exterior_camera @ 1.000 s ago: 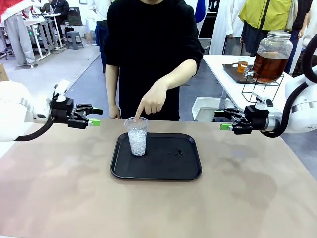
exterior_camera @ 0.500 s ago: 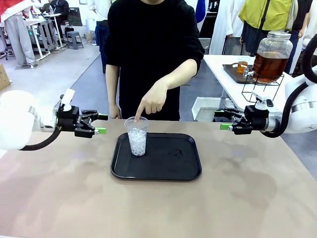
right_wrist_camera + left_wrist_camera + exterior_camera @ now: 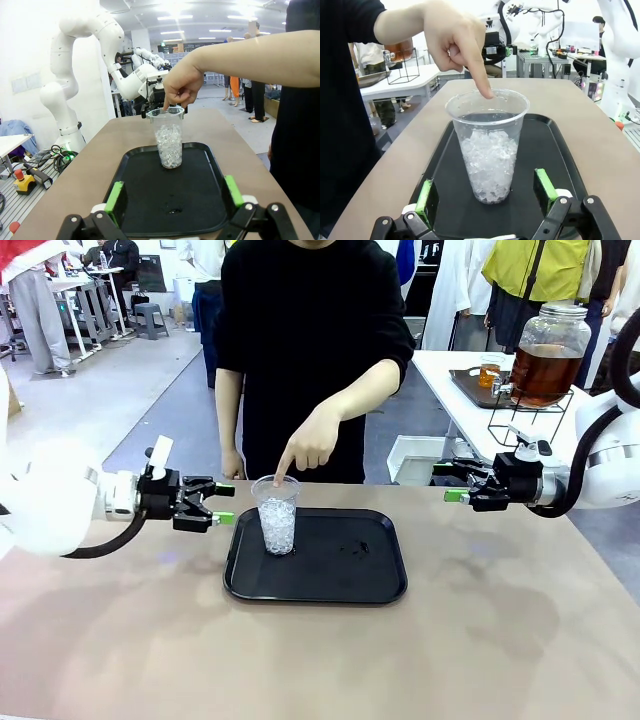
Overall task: Pour the drink into the iced cup.
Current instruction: Pick up the iced cup indicated by the human and present it to them.
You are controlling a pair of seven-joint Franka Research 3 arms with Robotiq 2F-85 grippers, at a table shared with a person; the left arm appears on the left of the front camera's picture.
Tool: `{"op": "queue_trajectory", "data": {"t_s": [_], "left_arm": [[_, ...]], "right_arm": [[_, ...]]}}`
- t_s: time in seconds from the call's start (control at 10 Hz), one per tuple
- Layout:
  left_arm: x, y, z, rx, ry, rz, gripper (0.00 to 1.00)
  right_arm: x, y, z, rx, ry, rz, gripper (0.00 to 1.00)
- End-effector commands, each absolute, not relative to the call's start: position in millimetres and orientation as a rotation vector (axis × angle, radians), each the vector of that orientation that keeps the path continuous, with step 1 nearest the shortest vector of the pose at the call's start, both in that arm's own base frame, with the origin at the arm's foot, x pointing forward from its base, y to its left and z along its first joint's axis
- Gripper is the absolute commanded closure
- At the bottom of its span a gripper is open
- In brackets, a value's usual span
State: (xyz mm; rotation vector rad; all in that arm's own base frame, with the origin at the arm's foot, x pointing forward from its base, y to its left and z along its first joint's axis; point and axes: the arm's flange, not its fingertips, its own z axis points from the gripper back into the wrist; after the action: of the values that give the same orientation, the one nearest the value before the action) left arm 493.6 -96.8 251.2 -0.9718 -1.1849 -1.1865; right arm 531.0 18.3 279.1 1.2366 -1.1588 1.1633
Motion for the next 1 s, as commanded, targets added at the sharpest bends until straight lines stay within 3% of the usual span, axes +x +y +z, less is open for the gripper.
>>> {"op": "queue_trajectory", "data": {"t_s": [0.0, 0.9], "left_arm": [[496.8, -107.0, 242.6, -0.955, -1.213, -1.206, 0.0], [519.1, -130.5, 231.0, -0.99, -1.192, -1.217, 0.0]], "right_arm": [[530.7, 17.9, 282.1, 1.239, -1.165, 1.167, 0.0], [530.7, 17.9, 282.1, 1.239, -1.165, 1.167, 0.0]]}}
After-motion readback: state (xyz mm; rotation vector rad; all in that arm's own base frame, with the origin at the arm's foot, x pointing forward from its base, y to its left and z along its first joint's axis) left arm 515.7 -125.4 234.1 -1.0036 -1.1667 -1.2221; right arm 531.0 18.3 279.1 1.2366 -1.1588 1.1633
